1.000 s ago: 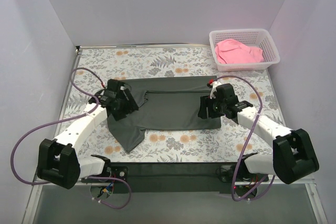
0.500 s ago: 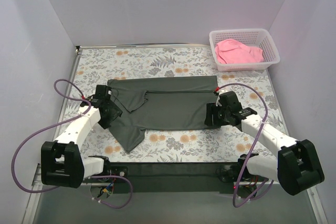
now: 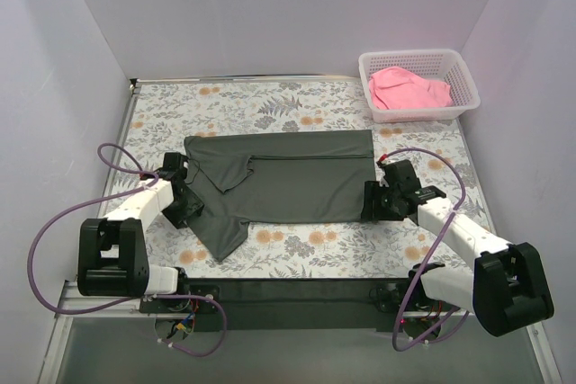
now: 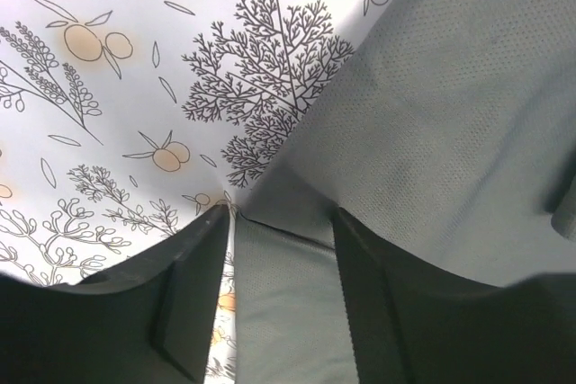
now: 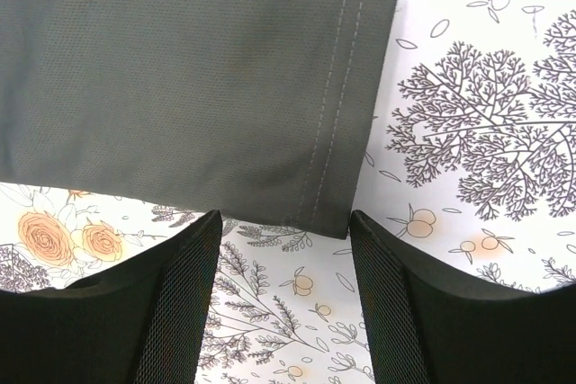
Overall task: Fold and stack the t-shirts
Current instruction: Fold the tshirt
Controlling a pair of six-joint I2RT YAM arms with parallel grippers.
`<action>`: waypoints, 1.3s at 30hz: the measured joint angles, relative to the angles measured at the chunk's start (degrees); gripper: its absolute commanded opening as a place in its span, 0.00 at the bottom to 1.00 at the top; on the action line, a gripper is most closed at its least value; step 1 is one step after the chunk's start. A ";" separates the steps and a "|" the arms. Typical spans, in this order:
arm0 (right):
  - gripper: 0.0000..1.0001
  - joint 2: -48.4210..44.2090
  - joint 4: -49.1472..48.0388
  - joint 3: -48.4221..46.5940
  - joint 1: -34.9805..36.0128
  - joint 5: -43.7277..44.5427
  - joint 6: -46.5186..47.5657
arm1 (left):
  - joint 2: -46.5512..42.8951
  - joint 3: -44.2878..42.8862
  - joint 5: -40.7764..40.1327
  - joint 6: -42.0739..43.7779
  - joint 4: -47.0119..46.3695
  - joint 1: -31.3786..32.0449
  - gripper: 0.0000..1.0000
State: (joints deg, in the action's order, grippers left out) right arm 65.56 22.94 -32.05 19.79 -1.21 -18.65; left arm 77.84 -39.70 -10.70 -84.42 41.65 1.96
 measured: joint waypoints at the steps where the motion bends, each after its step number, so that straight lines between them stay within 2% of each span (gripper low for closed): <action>1: 0.55 0.02 0.11 0.00 -0.24 -0.02 -0.07 | -0.02 0.00 -0.02 0.22 -0.04 0.00 0.43; 5: 0.55 0.28 0.37 0.04 -0.63 -0.07 -0.55 | -0.02 0.04 0.42 0.68 -0.15 -0.13 0.30; 9: 0.53 1.07 0.72 0.13 -0.68 -0.04 -1.01 | -0.44 0.46 1.14 0.90 -0.74 -0.24 0.14; 13: 0.48 2.32 0.76 0.48 -0.74 0.02 -1.20 | -0.63 0.70 1.99 0.98 -1.40 -0.24 0.05; 18: 0.37 2.29 0.52 0.79 -1.51 1.05 -1.73 | -0.92 0.87 2.25 0.96 -1.57 -0.26 0.01; 22: 0.07 2.29 0.55 1.09 -1.81 2.34 -1.16 | -1.03 0.87 2.38 0.79 -1.38 -0.26 0.00; 23: 0.03 2.29 0.66 1.11 -1.84 2.45 -1.03 | -1.09 0.87 2.40 0.66 -1.18 -0.26 0.00; 31: 0.01 2.29 3.91 -0.68 -1.84 2.95 -0.61 | -1.97 -2.64 2.60 0.22 3.21 -1.07 0.00; 39: 0.01 4.79 9.33 -11.04 -2.03 4.17 1.31 | -2.03 -9.75 3.06 1.33 5.79 -3.52 0.00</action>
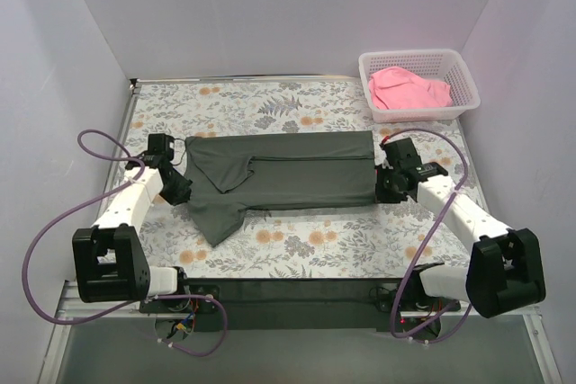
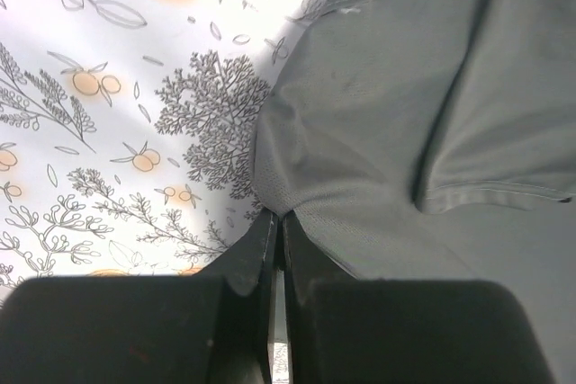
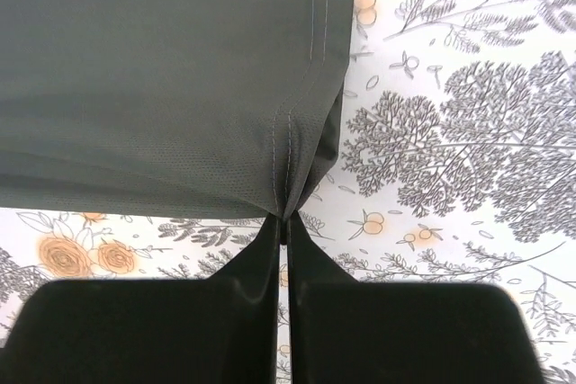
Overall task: Fold and stack the t-shirts
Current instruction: Fold the tshirt
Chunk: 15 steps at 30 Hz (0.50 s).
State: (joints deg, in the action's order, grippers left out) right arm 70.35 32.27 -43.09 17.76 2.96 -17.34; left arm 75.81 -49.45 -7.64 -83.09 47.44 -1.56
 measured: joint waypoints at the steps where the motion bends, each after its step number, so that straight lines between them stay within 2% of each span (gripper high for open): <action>1: 0.01 0.74 0.39 -1.44 -0.13 0.04 0.28 | 0.22 -0.72 0.15 0.17 0.26 -0.39 0.00; 15: 0.01 14.21 2.40 -14.60 -2.43 0.09 3.08 | 10.86 -9.01 3.74 1.92 0.02 -1.92 0.00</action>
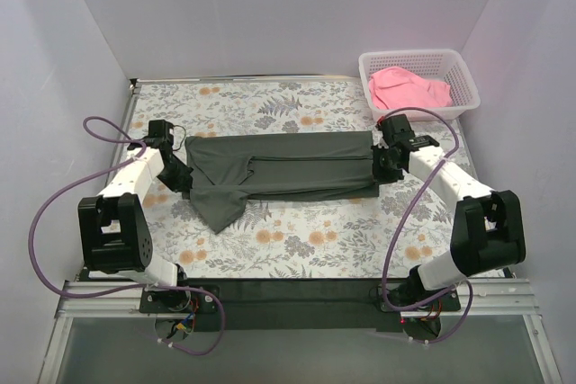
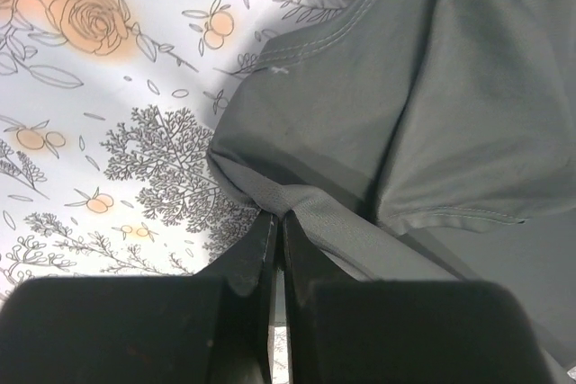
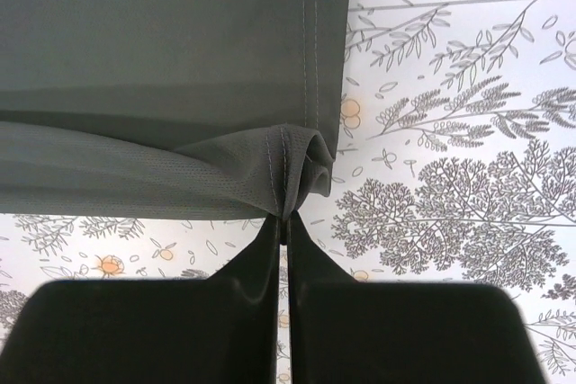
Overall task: Fold and stack the t-shirts
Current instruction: Fold the tshirt
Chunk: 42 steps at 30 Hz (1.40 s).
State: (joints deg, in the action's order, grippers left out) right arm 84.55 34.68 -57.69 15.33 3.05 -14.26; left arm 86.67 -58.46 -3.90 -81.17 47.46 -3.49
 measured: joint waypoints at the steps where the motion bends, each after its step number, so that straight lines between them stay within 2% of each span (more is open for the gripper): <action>1: 0.01 0.39 0.04 -0.52 -0.04 0.00 0.11 | 0.24 -0.31 0.09 0.07 -0.11 -0.07 0.00; 11: 0.01 4.07 0.33 -6.51 -0.22 0.20 0.94 | 1.51 -0.55 0.35 0.83 -0.92 -0.72 0.00; 27: 0.01 10.40 0.37 -9.31 -0.24 1.44 0.96 | 4.66 -0.55 0.81 0.85 -2.93 -1.31 0.00; 32: 0.05 11.80 0.24 -9.42 -0.26 1.46 0.87 | 4.98 -0.55 1.07 0.85 -3.56 -1.33 0.09; 34: 0.11 12.37 -0.09 -9.40 -0.28 1.49 0.85 | 5.05 -0.55 1.31 0.87 -4.13 -1.33 0.13; 39: 0.25 13.07 -0.55 -9.40 -0.28 2.01 0.48 | 5.07 -0.55 1.51 1.01 -5.44 -1.42 0.35; 42: 0.36 13.05 -1.62 -9.40 -0.35 2.71 -0.09 | 4.98 -0.55 1.60 0.96 -6.12 -1.57 0.48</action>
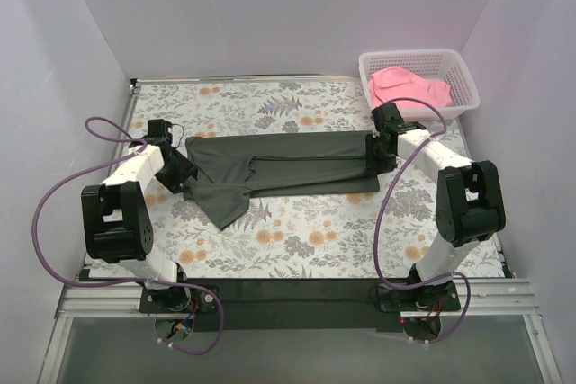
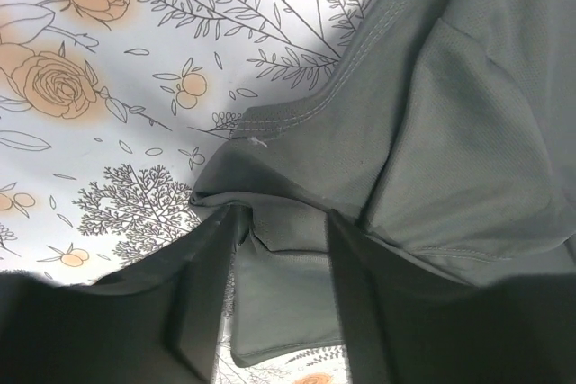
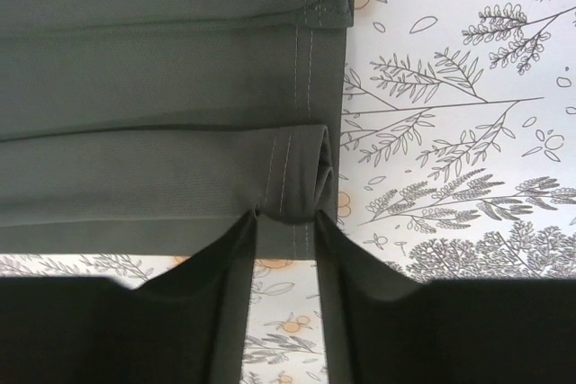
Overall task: Fold and stack the t-shirts
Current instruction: Fold the tshirt
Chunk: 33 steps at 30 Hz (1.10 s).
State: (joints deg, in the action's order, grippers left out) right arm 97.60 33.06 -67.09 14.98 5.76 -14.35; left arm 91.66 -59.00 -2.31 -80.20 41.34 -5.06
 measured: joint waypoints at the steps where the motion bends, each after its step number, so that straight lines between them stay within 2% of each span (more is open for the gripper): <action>1: 0.42 0.00 -0.44 0.00 0.00 0.07 -0.11 | -0.22 0.00 0.00 0.09 -0.09 -0.04 0.52; 2: 0.46 -0.15 -0.98 0.02 -0.02 -0.04 -0.42 | -0.59 0.00 0.07 0.13 -0.11 -0.09 0.55; 3: 0.49 -0.42 -1.62 0.11 -0.02 -0.28 -0.48 | -1.27 0.00 0.11 0.17 -0.17 -0.09 0.64; 5: 0.59 -1.49 -2.95 0.48 0.00 -0.98 -0.50 | -3.23 0.00 0.26 0.57 -0.22 -0.09 0.69; 8: 0.69 -5.60 -5.70 2.23 0.17 -3.21 -0.44 | -8.31 0.13 1.38 0.96 -0.24 0.00 0.72; 12: 0.72 -11.74 -9.46 5.79 1.77 -7.30 0.00 | -16.31 3.37 3.15 0.96 -0.26 1.46 0.73; 16: 0.72 -15.58 -12.94 10.49 5.53 -10.95 0.00 | -21.99 10.43 4.98 0.24 0.79 5.60 0.69; 22: 0.71 -17.73 -16.35 17.07 10.99 -15.21 -0.52 | -22.27 19.28 7.63 -1.81 3.65 11.37 0.59; 33: 0.71 -19.96 -18.73 22.40 12.04 -16.68 -1.44 | -18.16 22.77 11.39 -3.02 1.55 14.05 0.45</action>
State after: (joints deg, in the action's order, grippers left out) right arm 77.65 14.33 -44.69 27.03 -10.92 -15.79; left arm 73.49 -36.23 9.08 -83.22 42.89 8.99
